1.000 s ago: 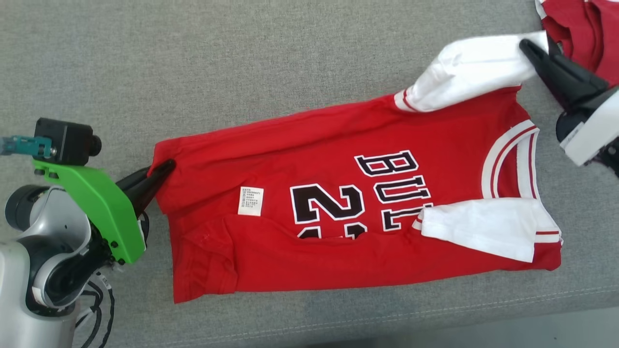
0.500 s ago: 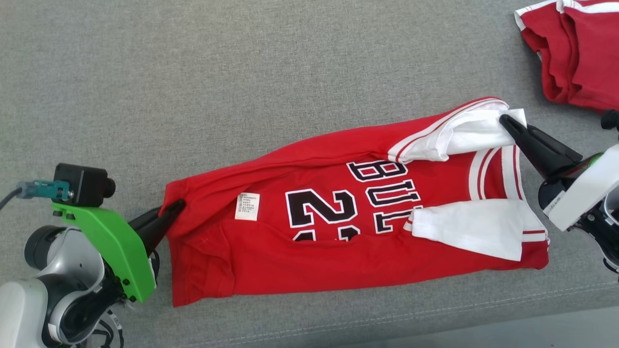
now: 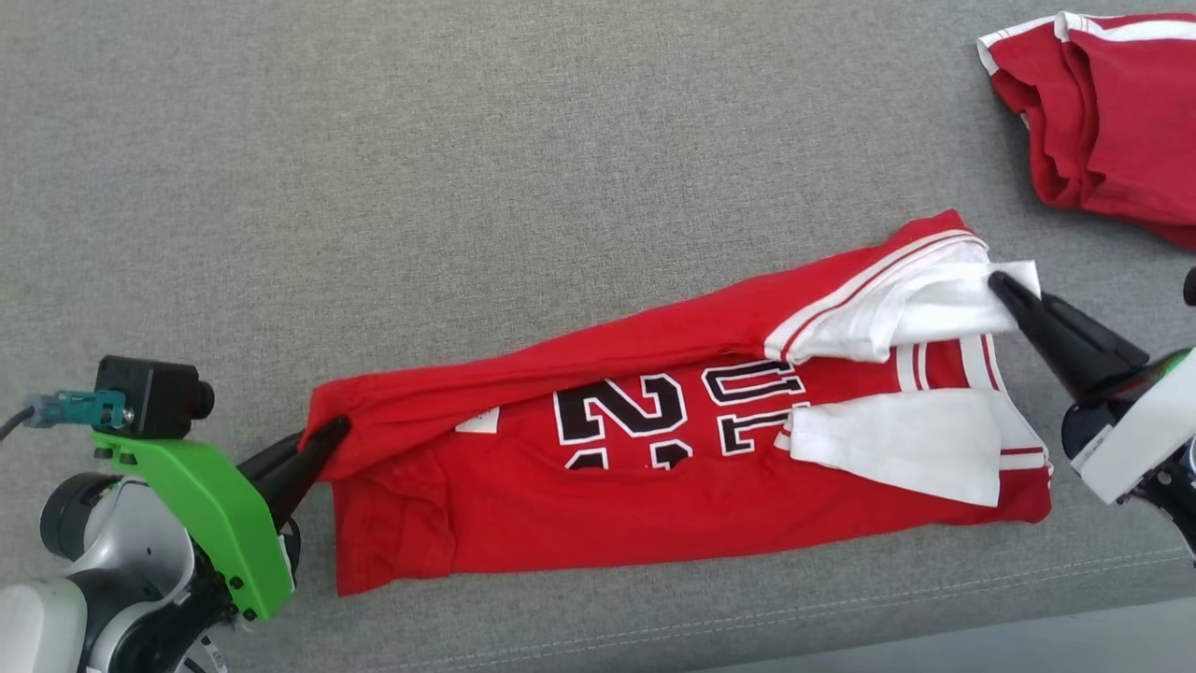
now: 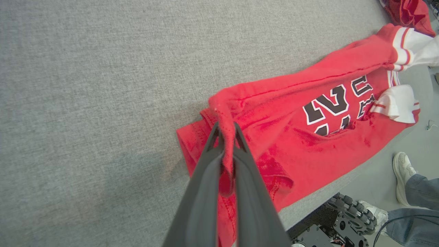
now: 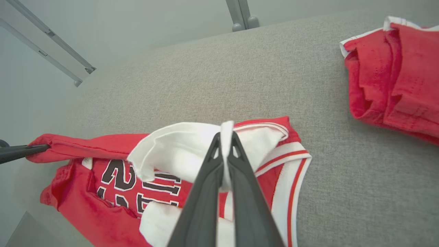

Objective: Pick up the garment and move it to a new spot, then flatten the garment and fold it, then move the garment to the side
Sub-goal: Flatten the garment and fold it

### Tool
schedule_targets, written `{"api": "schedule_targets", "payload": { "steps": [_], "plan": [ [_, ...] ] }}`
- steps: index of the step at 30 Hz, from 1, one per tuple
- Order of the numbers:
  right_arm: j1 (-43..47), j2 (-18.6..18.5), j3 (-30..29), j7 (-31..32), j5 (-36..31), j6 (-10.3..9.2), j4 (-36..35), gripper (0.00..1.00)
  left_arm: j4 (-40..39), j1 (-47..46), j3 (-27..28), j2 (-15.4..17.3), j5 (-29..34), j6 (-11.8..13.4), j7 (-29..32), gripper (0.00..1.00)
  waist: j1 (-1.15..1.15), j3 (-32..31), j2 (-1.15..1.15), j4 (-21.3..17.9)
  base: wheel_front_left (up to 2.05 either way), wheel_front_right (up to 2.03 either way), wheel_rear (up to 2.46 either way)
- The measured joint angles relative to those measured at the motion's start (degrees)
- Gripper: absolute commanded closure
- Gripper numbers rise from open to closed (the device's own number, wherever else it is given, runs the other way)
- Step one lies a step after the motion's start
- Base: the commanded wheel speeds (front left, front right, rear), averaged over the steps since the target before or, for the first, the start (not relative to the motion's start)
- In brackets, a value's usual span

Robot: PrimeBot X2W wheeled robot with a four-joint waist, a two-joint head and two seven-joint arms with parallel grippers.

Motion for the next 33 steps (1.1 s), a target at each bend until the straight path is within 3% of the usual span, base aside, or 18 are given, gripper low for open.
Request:
{"api": "schedule_targets", "payload": {
  "steps": [8, 33],
  "plan": [
    [5.54, -0.18, 1.65, -0.01, 0.14, -0.94, -2.75, 1.00, -0.03, 2.81, -0.45, 0.01, 0.00, -0.01, -1.04, 1.00, 0.00, -0.10, 0.00, 0.25, 0.00, 0.00, 0.00],
    [11.38, -2.05, 3.15, 0.25, 0.05, -3.34, -8.44, 1.00, 0.14, 6.33, 0.44, 0.51, 0.37, -0.01, -2.97, 1.00, 0.00, -1.15, 0.00, -1.36, 0.00, 0.00, 0.00]
  ]
}}
